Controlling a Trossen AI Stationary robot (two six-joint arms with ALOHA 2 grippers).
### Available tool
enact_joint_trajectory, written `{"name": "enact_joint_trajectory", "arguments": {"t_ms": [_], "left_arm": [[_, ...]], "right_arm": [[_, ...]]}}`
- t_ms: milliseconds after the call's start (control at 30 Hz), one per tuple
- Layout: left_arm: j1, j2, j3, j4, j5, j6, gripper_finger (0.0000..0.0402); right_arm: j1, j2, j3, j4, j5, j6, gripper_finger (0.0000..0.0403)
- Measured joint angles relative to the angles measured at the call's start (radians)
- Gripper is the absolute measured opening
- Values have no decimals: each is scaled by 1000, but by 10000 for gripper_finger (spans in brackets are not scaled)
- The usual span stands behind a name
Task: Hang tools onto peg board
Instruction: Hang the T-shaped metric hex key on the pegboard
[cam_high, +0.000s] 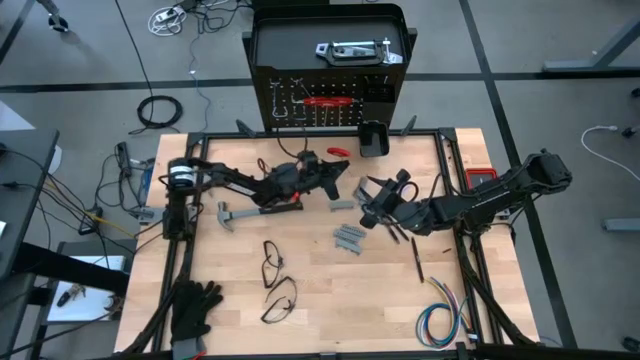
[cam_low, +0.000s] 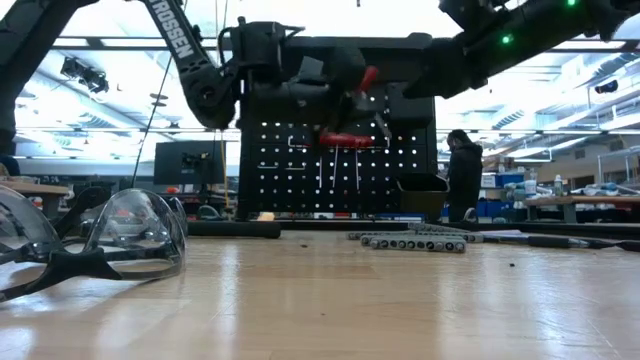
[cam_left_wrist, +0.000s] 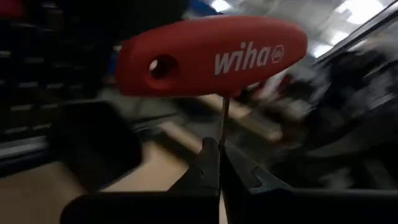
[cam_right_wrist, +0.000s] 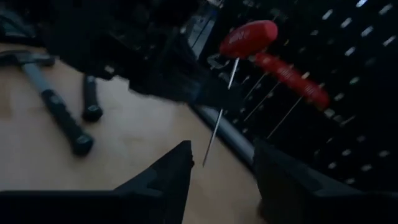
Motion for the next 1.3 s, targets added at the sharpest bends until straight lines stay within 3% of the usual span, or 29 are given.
{"name": "enact_joint_trajectory", "arguments": {"t_ms": [133, 400, 633, 1133, 1300], "left_arm": [[16, -54, 1, -196, -157, 79, 0], [124, -57, 61, -444, -159, 61, 0], [197, -57, 61, -467, 1, 62, 0], [299, -81, 66, -435, 13, 106, 0], [271, -81, 66, -435, 24, 143, 0]], "right_arm": [[-4, 1, 0, -53, -23, 70, 187], [-19, 1, 0, -41, -52, 58, 187], [-19, 1, 0, -59, -57, 40, 184], [-16, 1, 0, -76, -76, 56, 184], [-19, 1, 0, -75, -80, 57, 184]]}}
